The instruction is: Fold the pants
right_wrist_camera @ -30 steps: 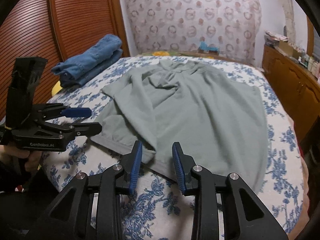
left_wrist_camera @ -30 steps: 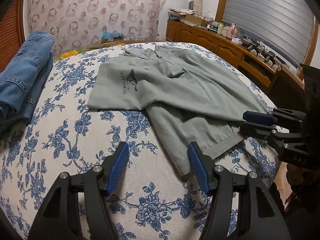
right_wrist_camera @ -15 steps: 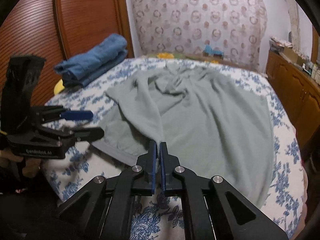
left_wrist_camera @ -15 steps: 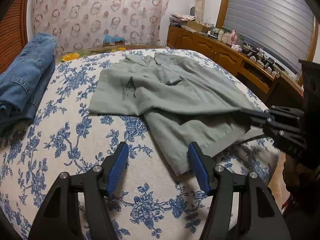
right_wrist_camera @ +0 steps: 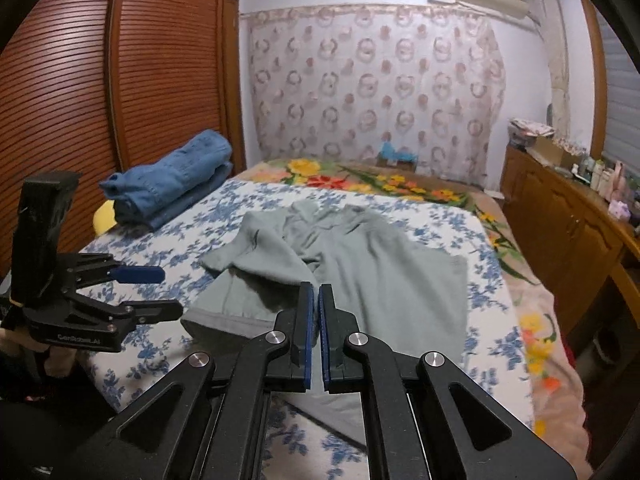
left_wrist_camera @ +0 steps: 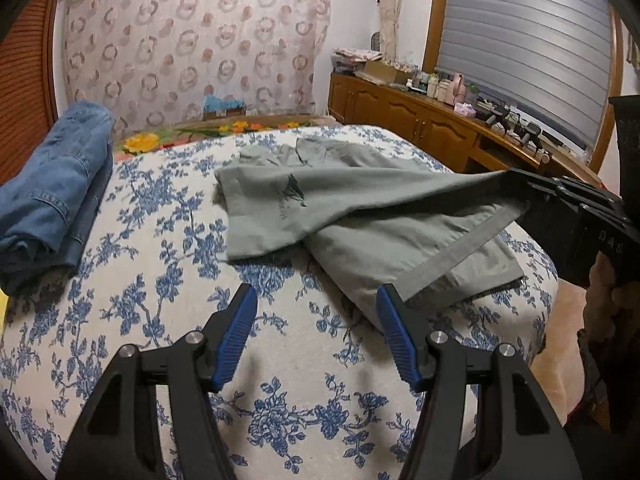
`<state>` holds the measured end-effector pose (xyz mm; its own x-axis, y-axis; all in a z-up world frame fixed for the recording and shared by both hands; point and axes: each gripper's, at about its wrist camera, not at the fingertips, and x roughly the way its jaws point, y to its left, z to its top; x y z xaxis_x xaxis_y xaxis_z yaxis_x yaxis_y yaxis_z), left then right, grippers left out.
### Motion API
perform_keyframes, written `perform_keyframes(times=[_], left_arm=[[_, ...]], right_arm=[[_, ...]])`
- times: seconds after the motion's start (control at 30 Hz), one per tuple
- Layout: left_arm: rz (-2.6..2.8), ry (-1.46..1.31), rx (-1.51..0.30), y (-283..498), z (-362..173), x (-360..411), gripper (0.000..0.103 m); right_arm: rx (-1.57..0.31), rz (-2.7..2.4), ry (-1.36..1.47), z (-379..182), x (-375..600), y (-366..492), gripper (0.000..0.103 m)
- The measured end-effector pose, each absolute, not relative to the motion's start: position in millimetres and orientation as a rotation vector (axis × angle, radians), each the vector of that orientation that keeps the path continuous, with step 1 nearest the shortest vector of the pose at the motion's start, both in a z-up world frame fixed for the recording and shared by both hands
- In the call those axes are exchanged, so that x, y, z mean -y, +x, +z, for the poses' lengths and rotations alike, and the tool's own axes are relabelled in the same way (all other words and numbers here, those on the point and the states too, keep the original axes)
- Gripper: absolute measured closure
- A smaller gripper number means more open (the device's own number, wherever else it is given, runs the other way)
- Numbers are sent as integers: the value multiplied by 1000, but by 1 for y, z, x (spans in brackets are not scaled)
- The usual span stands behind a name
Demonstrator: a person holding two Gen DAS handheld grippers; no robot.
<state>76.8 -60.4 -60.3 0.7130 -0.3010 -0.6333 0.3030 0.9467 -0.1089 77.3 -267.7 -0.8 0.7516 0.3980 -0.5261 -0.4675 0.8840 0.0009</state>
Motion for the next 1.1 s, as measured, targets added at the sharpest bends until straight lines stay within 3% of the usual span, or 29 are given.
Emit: perform_keyframes(times=[0.53,1.1], left_arm=[[-346,28,-687,79,-55,80,41],[-372,90,-725,98,-64,109,41]], right_arm=[[-556,381,-105,-5,311,68,102],[-662,329,-48,-46,339,62,103]])
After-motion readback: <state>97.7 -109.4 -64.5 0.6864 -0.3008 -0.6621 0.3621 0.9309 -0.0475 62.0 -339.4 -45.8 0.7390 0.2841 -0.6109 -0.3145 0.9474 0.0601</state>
